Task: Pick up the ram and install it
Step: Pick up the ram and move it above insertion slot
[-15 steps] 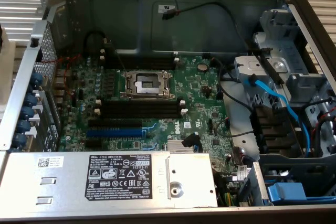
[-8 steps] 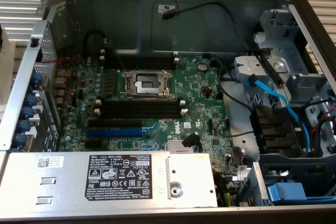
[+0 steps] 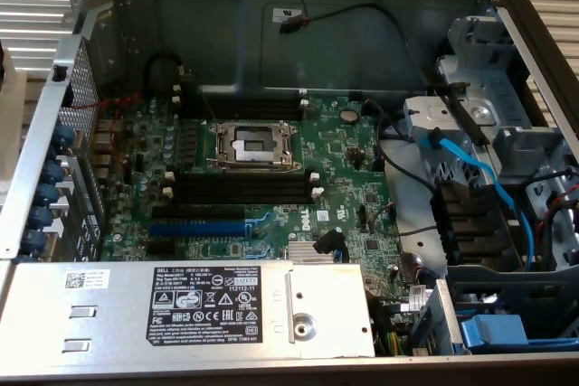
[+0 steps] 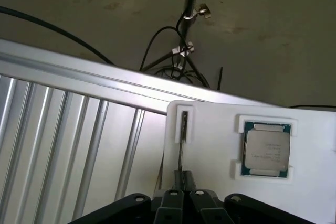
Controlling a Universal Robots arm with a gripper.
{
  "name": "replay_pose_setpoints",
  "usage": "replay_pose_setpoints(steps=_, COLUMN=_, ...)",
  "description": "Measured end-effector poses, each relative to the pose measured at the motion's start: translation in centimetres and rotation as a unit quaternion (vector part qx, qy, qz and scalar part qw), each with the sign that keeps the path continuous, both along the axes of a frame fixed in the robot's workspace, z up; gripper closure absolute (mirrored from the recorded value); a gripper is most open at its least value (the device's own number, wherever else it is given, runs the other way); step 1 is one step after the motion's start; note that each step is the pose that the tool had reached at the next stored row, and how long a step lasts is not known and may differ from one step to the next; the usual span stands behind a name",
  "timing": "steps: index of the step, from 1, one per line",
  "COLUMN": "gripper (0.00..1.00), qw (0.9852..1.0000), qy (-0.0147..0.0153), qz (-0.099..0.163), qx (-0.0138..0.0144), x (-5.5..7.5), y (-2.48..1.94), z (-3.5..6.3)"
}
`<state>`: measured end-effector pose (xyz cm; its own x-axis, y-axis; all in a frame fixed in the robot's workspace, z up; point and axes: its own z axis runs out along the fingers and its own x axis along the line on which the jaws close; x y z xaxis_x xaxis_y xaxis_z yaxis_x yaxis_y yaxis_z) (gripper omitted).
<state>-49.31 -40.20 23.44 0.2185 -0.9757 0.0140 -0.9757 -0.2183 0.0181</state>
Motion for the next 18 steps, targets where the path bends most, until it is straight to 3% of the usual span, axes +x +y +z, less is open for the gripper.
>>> replay_pose_setpoints(steps=2, gripper=0.89, qw=1.0, qy=0.0, qz=0.0, qx=0.0, x=0.0, y=0.0, z=0.0)
replay_pose_setpoints(steps=4, gripper=0.83, qw=1.0, qy=0.0, qz=0.0, qx=0.0, x=0.0, y=0.0, z=0.0)
replay_pose_setpoints(steps=5, gripper=0.75, qw=1.0, qy=0.0, qz=0.0, qx=0.0, x=0.0, y=0.0, z=0.0)
replay_pose_setpoints(steps=9, gripper=0.75, qw=1.0, qy=-0.0009, qz=0.0, qx=0.0, x=0.0, y=0.0, z=-0.06)
replay_pose_setpoints(steps=13, gripper=0.75, qw=0.9998, qy=-0.0194, qz=0.001, qx=0.0, x=0.0, y=0.0, z=-0.21)
replay_pose_setpoints(steps=15, gripper=0.75, qw=0.9997, qy=-0.0228, qz=0.002, qx=0.0, x=-0.01, y=-0.01, z=-0.44)
replay_pose_setpoints(steps=18, gripper=0.75, qw=0.9997, qy=-0.023, qz=0.001, qx=0.0, x=-0.02, y=-0.01, z=-0.57)
